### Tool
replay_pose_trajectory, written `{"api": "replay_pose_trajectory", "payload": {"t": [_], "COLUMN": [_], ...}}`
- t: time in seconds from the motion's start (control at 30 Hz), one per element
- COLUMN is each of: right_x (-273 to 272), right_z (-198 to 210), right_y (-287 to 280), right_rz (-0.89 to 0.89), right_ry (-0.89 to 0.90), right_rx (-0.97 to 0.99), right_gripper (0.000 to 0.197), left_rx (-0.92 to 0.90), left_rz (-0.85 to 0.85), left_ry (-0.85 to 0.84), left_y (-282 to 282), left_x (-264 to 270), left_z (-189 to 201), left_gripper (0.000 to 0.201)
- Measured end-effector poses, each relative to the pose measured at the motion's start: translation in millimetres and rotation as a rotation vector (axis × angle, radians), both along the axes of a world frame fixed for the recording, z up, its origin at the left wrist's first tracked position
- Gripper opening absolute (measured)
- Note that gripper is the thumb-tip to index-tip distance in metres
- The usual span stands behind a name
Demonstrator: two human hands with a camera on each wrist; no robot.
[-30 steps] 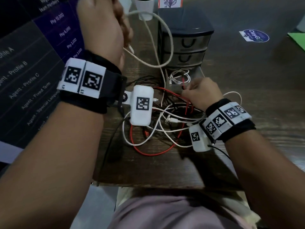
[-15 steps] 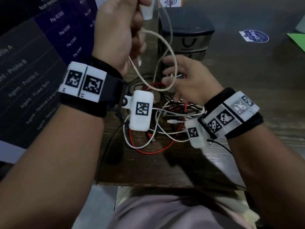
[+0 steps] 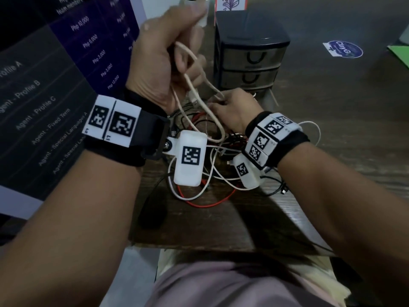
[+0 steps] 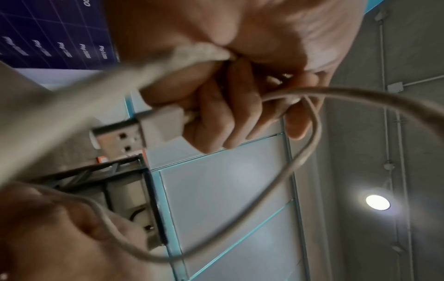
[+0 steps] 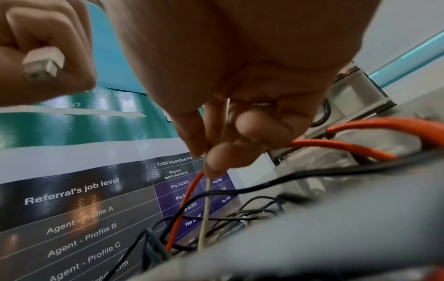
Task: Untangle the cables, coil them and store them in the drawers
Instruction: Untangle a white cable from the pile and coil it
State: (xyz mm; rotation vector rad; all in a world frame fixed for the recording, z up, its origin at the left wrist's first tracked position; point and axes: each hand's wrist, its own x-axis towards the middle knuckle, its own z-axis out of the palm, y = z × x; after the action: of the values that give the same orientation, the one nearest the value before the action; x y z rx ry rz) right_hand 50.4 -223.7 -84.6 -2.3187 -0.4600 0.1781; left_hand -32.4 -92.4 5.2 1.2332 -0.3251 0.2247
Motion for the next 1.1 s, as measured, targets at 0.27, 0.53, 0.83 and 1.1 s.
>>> {"api": "replay_pose_trajectory", "payload": {"t": [0.27, 0.53, 0.83, 1.1], "right_x": [3, 1, 4, 4], "right_z": [22, 29, 54, 71], "right_y": [-17, -25, -43, -49], "right_rz": [0.065, 0.051, -0.190, -0.149], "right_ry": [-0.126, -0.158, -0.293, -0.739], "right_rx": [0.012, 0.306, 0.836, 1.096], "right_gripper": [0.010, 0.015, 0.010, 0.017], "left_rx": [0.644, 1.092, 1.142, 1.223], "left_rz": [0.498, 0.186, 0.186, 0.163], "left_ry": [0.237, 0.403, 0.481, 0.558], "left_y": [10, -2, 9, 11], "left_x": [15, 18, 17, 20], "left_z": [-35, -68, -83, -84], "left_gripper": [0.012, 0.012, 0.020, 0.019]}}
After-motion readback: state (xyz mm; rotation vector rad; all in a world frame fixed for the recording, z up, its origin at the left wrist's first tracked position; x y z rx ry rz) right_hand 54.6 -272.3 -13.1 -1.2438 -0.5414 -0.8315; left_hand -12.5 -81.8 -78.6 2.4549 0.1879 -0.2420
